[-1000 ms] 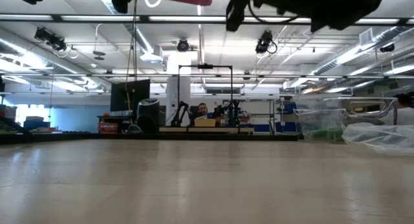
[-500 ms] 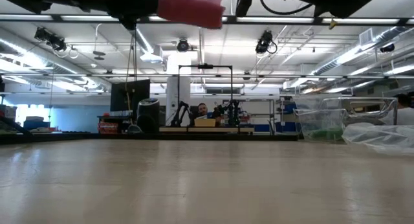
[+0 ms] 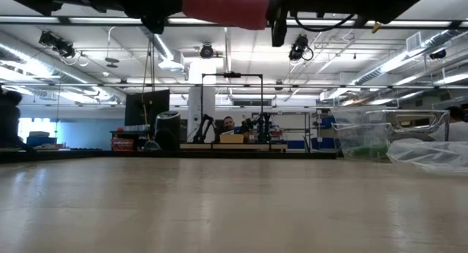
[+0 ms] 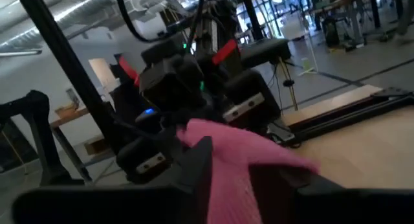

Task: Roll bandage
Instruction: Roll the pink bandage

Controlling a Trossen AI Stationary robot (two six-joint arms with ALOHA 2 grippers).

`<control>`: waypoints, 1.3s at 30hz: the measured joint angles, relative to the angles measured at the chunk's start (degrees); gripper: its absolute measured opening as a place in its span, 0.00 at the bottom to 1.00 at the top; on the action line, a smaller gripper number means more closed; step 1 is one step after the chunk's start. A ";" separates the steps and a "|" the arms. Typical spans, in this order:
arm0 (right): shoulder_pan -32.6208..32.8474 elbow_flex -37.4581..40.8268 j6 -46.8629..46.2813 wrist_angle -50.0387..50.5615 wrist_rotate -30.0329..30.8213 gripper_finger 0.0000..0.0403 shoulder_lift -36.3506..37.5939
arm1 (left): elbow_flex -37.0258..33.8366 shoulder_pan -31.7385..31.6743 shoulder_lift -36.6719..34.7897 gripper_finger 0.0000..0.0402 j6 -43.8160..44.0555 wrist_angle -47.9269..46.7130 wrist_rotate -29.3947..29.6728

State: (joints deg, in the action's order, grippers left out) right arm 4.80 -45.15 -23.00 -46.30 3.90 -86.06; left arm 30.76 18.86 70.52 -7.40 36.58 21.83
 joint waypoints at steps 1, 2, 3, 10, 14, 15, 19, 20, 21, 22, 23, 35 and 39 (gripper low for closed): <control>0.02 0.00 -0.02 0.15 -0.02 0.28 0.00 | 0.24 0.01 0.00 0.05 0.02 -0.12 -0.38; 0.06 0.00 -0.07 0.10 -0.02 0.31 0.00 | 0.43 0.01 0.00 0.05 0.15 -0.32 -0.66; 0.07 0.00 -0.38 -0.02 0.08 0.34 0.00 | 0.55 0.01 0.00 0.05 0.27 -0.35 -1.00; 0.07 -0.02 -2.60 -0.09 -0.48 0.51 0.00 | 0.61 0.01 0.00 0.05 4.32 -1.10 -2.74; 0.07 -0.02 -1.09 0.41 -3.48 0.55 0.95 | 0.61 0.01 0.00 0.05 6.11 -0.97 -3.05; 0.07 -0.02 0.27 1.11 -4.54 0.55 1.76 | 0.63 0.01 0.00 0.05 6.10 -1.25 -3.18; -0.48 -0.07 5.28 7.54 -7.04 0.55 5.05 | 0.63 0.01 0.02 0.05 3.10 -3.46 -6.10; -0.80 -0.12 6.11 9.00 -7.82 0.55 5.21 | 0.63 0.01 0.02 0.05 1.88 -3.92 -7.20; -1.03 -0.45 6.47 10.94 -9.06 0.55 5.22 | 0.63 0.01 0.02 0.05 0.60 -4.55 -8.15; -1.17 -1.15 6.74 12.76 -10.26 0.55 4.99 | 0.63 0.03 0.02 0.05 -0.79 -5.07 -9.05; -1.26 -2.30 7.41 14.37 -11.49 0.54 4.46 | 0.63 0.03 0.02 0.05 -2.39 -5.43 -9.77; 2.54 -20.49 19.11 43.87 -8.56 0.46 -3.24 | 0.63 -0.10 0.02 0.05 -7.63 -8.38 -11.99; 2.39 -23.38 19.29 47.43 -8.47 0.44 -4.66 | 0.63 -0.10 0.02 0.05 -7.67 -8.23 -11.87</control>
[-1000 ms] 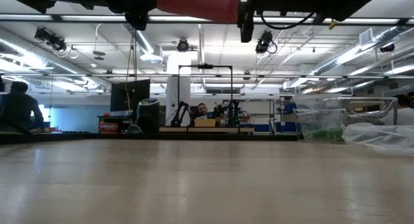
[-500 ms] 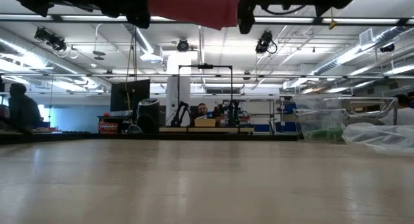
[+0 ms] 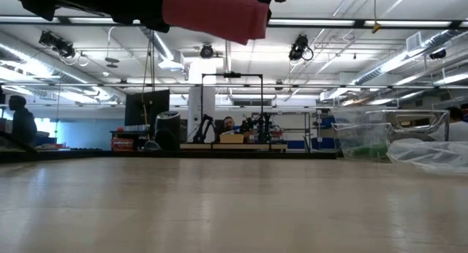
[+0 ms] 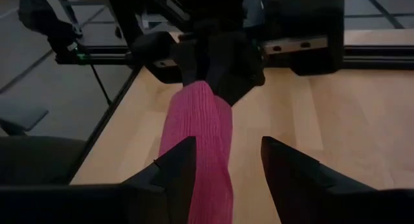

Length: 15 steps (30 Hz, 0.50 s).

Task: Roll bandage
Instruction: Roll the pink bandage

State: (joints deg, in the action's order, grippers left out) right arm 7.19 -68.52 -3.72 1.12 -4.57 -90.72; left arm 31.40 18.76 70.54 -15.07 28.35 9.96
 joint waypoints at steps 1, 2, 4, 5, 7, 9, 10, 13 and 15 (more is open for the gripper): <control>-0.08 -0.12 0.00 0.17 -0.11 0.43 -0.07 | 0.00 0.00 0.00 0.05 -0.02 0.01 -0.01; -0.12 -0.10 -0.04 0.59 -0.26 0.42 -0.08 | 0.00 0.00 0.00 0.05 -0.02 -0.09 -0.01; -0.33 -0.10 -0.30 0.64 -1.31 0.39 -0.09 | 0.00 0.00 0.00 0.05 -0.04 -0.03 0.02; -0.40 -0.10 -0.57 0.72 -1.83 0.38 -0.08 | 0.00 0.00 0.00 0.05 -0.04 -0.04 -0.01; -0.44 -0.10 -1.01 0.76 -2.87 0.34 -0.08 | 0.00 0.00 0.00 0.05 -0.24 -0.04 -0.01; -0.44 -0.10 -1.15 0.95 -3.21 0.31 -0.09 | 0.00 0.00 0.00 0.05 -0.75 0.04 -0.03; -0.49 -0.10 -1.17 1.20 -3.23 0.30 -0.10 | 0.00 0.00 0.00 0.05 -0.83 0.02 -0.03; -0.79 -0.08 -1.79 1.60 -3.32 0.28 -0.11 | 0.00 0.00 0.00 0.05 -0.83 0.12 -0.05; -1.09 -0.08 -2.07 1.62 -4.84 0.28 -0.11 | 0.00 0.00 0.00 0.05 -0.82 0.31 -0.05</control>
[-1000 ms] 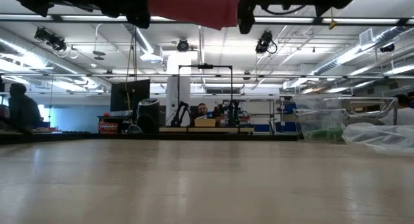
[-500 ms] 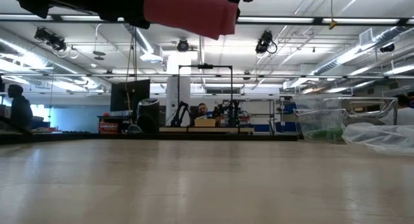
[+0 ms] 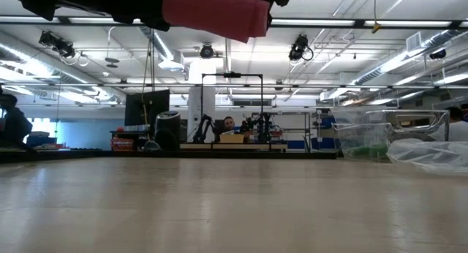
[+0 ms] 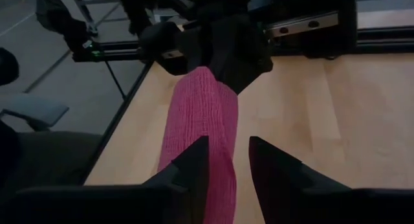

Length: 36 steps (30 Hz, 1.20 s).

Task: Roll bandage
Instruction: Roll the pink bandage

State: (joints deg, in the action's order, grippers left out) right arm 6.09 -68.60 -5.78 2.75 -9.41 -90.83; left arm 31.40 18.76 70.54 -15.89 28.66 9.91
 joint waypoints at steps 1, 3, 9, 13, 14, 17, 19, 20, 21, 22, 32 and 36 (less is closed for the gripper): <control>-0.11 0.00 -0.04 0.15 -0.56 0.28 0.00 | 0.00 0.00 0.00 0.05 0.01 0.08 -0.01; -0.29 0.02 -0.22 0.37 -0.93 0.28 0.00 | 0.00 0.00 0.00 0.05 0.01 0.12 -0.04; -0.27 0.02 -0.23 0.24 -3.30 0.25 0.00 | 0.00 0.00 -0.02 0.05 0.03 0.17 -0.04; -0.27 0.02 -0.20 0.22 -3.37 0.20 0.00 | 0.00 0.00 -0.02 0.05 0.05 0.18 -0.07; -0.27 0.02 -0.17 0.17 -3.36 0.18 0.00 | 0.00 0.00 -0.02 0.05 0.07 0.18 -0.07; -0.29 0.02 0.24 0.38 -3.35 0.13 0.00 | 0.00 0.00 -0.02 0.05 0.71 0.17 -0.07; -0.29 0.02 0.33 0.25 -3.26 0.10 0.00 | 0.00 0.00 -0.02 0.05 1.10 0.11 -0.07; -0.29 0.02 0.33 0.00 -2.62 0.09 0.00 | 0.00 0.00 -0.02 0.05 1.12 0.09 -0.07; -0.27 0.02 0.35 -0.22 -1.27 0.08 0.15 | 0.00 0.00 -0.02 0.05 1.15 0.01 -0.07; -0.27 0.04 0.37 -0.31 0.06 0.08 0.34 | 0.00 0.00 -0.02 0.05 1.19 -0.13 -0.07; -2.84 0.09 -4.84 -2.92 -8.76 0.30 -3.24 | 0.00 -0.02 -0.04 0.05 1.23 -0.63 -0.16; -2.94 0.09 -5.12 -3.35 -9.70 0.30 -3.72 | 0.00 -0.02 -0.04 0.05 1.25 -1.12 -0.16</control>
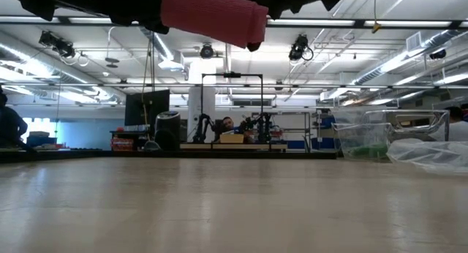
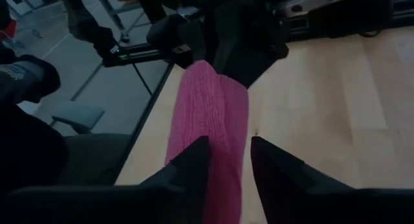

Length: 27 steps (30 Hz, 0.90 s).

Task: Roll bandage
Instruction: Roll the pink bandage

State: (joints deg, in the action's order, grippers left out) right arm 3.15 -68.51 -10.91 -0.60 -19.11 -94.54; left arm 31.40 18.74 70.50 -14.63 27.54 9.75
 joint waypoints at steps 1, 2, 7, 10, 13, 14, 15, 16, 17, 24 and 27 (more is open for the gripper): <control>0.01 0.00 0.01 -0.08 -0.08 0.29 0.00 | 0.00 0.00 0.00 0.05 0.03 -0.09 0.05; 0.01 0.00 0.00 -0.13 -0.09 0.27 0.00 | 0.00 0.00 0.00 0.05 0.04 -0.13 0.22; 0.01 0.00 0.05 -0.25 -0.10 0.14 0.28 | 0.00 0.00 0.00 0.05 0.07 -0.30 0.91; 0.01 0.00 0.76 -0.18 -0.05 0.05 0.29 | 0.00 0.00 0.00 0.05 0.09 -0.32 1.06; 0.05 0.00 1.65 -0.01 0.38 0.01 0.31 | 0.00 0.00 0.00 0.05 0.19 -0.34 1.06; 0.05 0.00 1.71 0.09 0.62 0.02 0.42 | 0.00 0.00 0.00 0.05 0.30 -0.34 1.06; 0.05 0.00 1.75 0.45 1.06 0.02 0.61 | 0.00 0.00 0.00 0.05 0.34 -0.34 1.08; 0.05 0.00 1.78 0.73 1.40 0.02 0.89 | 0.00 0.00 0.00 0.05 0.36 -0.36 1.08; 0.05 0.00 1.82 0.90 1.94 0.02 1.26 | 0.00 0.00 0.00 0.05 0.57 -0.53 1.08; 0.32 0.00 2.53 3.09 5.95 0.01 6.50 | 0.00 -0.04 0.00 0.05 1.64 -2.73 2.77; 1.16 0.00 3.12 4.60 8.00 0.00 8.14 | 0.00 -0.04 -0.02 0.05 1.64 -2.72 3.88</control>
State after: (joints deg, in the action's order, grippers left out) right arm 4.31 -68.51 -7.78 4.00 -11.11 -86.40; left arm 31.40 18.71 70.48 -12.99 24.82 13.63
